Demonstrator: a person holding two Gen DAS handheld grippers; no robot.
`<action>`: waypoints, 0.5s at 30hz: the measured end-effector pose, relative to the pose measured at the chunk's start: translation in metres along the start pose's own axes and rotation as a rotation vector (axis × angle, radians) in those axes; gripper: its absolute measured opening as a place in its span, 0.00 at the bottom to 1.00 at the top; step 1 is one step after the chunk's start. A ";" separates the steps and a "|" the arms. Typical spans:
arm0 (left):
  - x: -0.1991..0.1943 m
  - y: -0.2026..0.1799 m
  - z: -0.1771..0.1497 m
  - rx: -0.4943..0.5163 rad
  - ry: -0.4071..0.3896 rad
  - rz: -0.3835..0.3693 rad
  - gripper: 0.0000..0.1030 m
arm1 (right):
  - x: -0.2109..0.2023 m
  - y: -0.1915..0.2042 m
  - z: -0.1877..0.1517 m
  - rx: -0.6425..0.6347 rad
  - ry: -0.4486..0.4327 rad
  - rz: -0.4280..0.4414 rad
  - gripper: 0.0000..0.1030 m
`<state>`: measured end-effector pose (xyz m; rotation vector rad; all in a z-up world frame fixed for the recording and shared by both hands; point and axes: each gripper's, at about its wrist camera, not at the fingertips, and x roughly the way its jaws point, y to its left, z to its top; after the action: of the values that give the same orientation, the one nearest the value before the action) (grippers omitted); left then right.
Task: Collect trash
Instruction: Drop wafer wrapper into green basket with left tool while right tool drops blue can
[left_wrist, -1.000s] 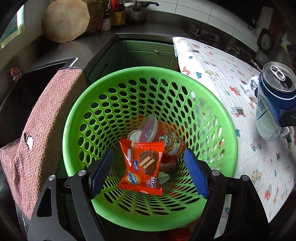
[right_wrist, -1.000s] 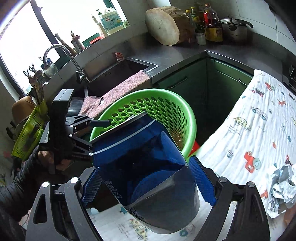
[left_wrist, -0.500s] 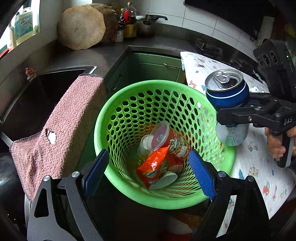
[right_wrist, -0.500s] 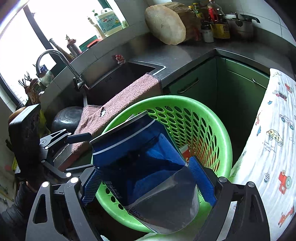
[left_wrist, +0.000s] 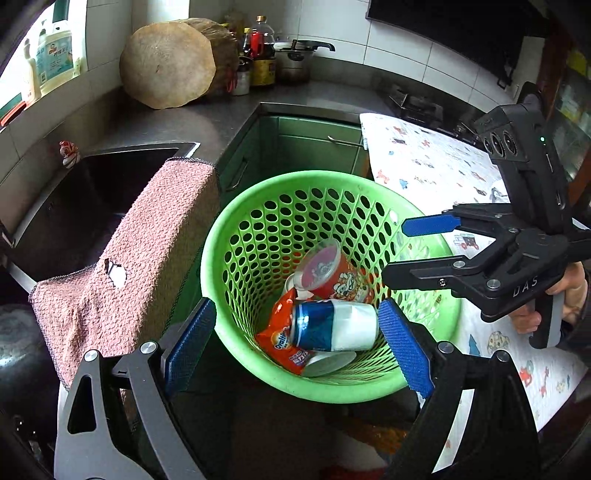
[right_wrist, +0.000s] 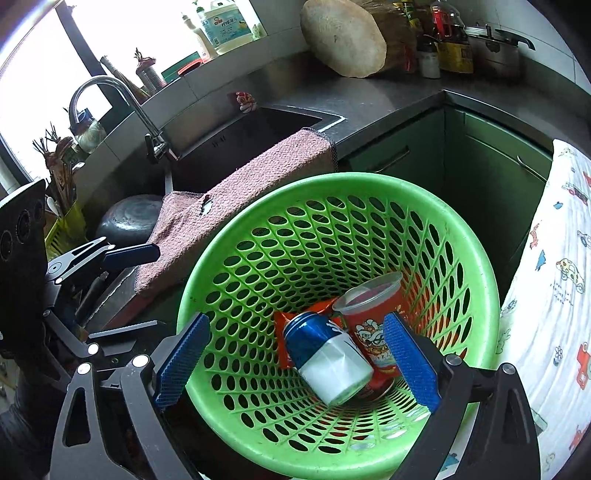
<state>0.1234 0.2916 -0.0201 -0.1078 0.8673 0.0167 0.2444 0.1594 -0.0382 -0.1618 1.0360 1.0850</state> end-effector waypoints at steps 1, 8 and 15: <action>-0.001 -0.001 0.000 0.003 -0.002 0.001 0.86 | -0.003 0.001 -0.001 0.000 -0.006 -0.003 0.89; -0.007 -0.013 0.002 0.026 -0.017 -0.017 0.87 | -0.041 -0.007 -0.018 0.033 -0.053 -0.020 0.89; -0.010 -0.039 0.005 0.071 -0.025 -0.046 0.88 | -0.091 -0.026 -0.053 0.070 -0.102 -0.106 0.89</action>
<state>0.1228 0.2533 -0.0059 -0.0604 0.8389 -0.0557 0.2257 0.0576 -0.0076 -0.1032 0.9615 0.9504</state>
